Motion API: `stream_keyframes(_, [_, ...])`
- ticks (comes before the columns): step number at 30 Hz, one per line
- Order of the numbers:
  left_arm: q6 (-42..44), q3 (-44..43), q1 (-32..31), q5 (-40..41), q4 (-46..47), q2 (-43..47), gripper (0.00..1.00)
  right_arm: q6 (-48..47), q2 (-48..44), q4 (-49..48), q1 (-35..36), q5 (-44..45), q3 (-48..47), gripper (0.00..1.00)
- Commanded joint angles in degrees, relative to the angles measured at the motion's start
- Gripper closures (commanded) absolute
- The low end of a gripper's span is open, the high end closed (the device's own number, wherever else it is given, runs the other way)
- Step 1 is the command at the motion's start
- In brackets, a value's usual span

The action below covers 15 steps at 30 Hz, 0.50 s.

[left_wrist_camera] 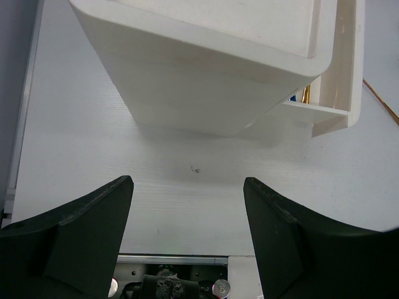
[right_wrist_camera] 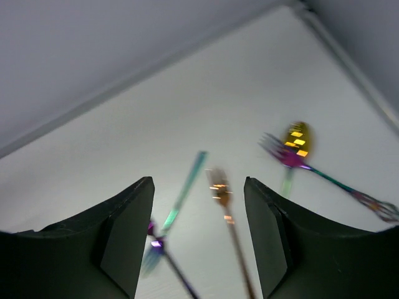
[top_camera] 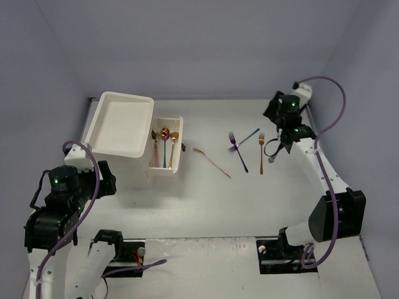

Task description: Sort the eating utensils into containers

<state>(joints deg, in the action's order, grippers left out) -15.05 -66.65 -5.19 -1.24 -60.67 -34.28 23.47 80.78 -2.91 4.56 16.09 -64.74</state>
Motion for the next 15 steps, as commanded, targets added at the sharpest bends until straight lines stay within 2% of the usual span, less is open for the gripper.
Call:
stream_keyframes(1, [0.02,-1.94,-0.43,-0.17,2.04,-0.83,0.31,0.23,2.08,2.38,-5.03,-1.34,4.89,0.45])
stream_keyframes(5, [0.02,-1.96,-0.43,-0.26,2.04,-0.72,0.31,1.24,7.21,2.32,-7.81,-3.12,5.31,0.48])
stream_keyframes(15, [0.02,-1.92,-0.43,-0.28,2.04,-0.94,0.31,2.23,21.77,2.22,-8.34,-2.93,-1.04,0.55])
